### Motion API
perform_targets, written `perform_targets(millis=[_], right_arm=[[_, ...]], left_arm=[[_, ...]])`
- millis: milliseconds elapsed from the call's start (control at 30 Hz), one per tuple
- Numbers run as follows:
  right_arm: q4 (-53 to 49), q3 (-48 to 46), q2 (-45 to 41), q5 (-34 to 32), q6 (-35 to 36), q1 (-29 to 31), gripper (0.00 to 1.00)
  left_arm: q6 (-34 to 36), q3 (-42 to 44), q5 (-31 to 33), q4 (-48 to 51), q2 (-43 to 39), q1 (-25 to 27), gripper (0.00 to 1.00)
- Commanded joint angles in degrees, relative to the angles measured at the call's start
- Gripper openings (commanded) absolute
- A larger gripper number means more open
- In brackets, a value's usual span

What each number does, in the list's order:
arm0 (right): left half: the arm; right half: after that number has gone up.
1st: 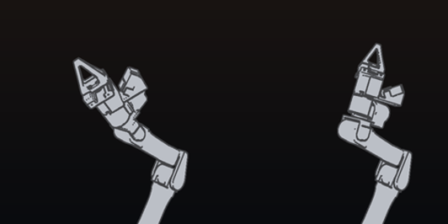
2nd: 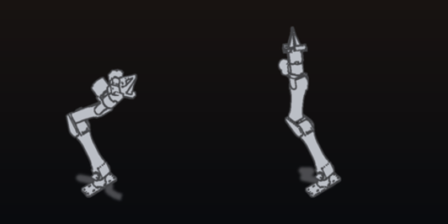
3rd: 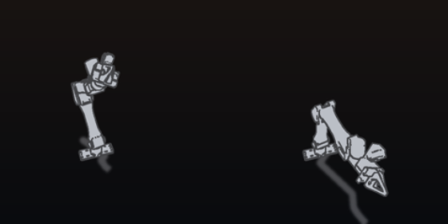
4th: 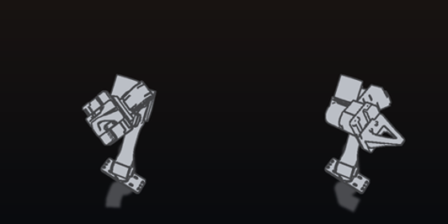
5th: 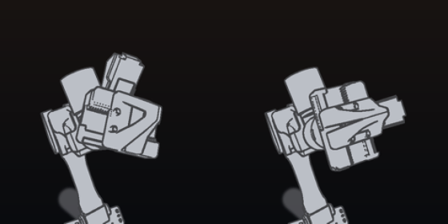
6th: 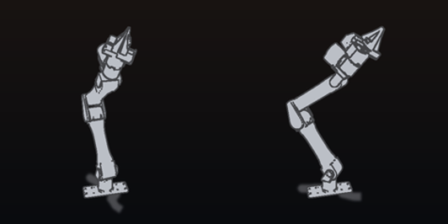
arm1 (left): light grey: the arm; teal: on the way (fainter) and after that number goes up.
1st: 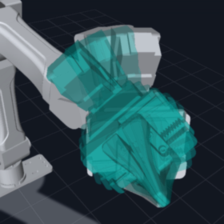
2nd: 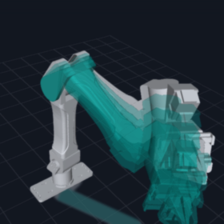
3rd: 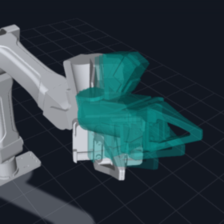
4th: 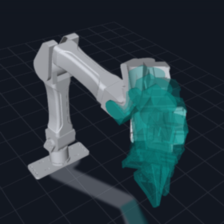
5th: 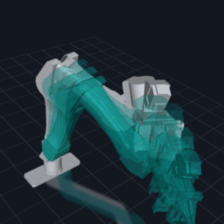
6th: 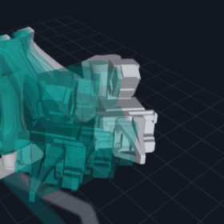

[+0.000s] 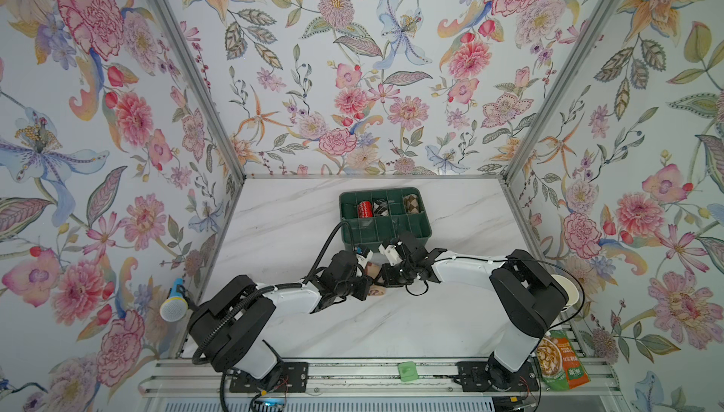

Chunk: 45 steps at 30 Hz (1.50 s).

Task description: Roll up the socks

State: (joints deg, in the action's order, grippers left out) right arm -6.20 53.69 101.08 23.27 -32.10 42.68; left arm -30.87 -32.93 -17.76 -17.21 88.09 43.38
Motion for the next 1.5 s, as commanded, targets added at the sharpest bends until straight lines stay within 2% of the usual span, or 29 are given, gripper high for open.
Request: perform_targets(millis=[0, 233, 433, 667, 800, 1000, 1067, 1167, 1300, 1467], right_arm=[[-4.5, -0.6, 2.7, -3.5, 1.1, 0.4, 0.09], [-4.3, -0.2, 2.7, -3.3, 1.3, 0.5, 0.11], [-4.3, -0.3, 1.7, -3.3, 1.5, 0.1, 0.25], [-4.1, -1.3, -1.9, -4.0, 1.8, -0.5, 0.49], [-4.0, -2.4, -5.2, -5.1, 1.6, -1.2, 0.54], [-4.2, -5.3, -10.7, -8.6, 1.7, -3.5, 0.54], [-5.6, -5.7, -11.2, -11.3, 2.4, -4.0, 0.51], [-9.2, -4.9, -10.2, -15.7, 3.6, -4.0, 0.45], [-10.2, -4.3, -8.0, -18.1, 4.1, -3.5, 0.38], [-9.6, -3.0, -5.6, -18.8, 4.8, -2.5, 0.36]], left_arm=[[-0.2, -1.6, -0.7, -0.6, 2.6, 0.7, 0.00], [0.5, -2.3, -0.5, 2.4, 6.0, 0.9, 0.00], [1.0, -2.0, -0.2, 4.0, 7.3, 0.9, 0.00], [0.7, -1.6, -0.3, 3.6, 9.1, 1.0, 0.00], [0.7, -1.6, -0.1, 3.6, 9.7, 0.9, 0.00], [0.7, -1.7, -0.3, 3.2, 10.3, 0.9, 0.00], [0.7, -1.9, -0.3, 3.1, 10.4, 0.9, 0.00], [0.7, -2.0, -0.3, 3.1, 10.5, 1.0, 0.00], [0.8, -2.2, -0.3, 3.4, 10.5, 1.0, 0.00], [1.0, -2.7, -0.3, 3.9, 10.2, 0.9, 0.00]])
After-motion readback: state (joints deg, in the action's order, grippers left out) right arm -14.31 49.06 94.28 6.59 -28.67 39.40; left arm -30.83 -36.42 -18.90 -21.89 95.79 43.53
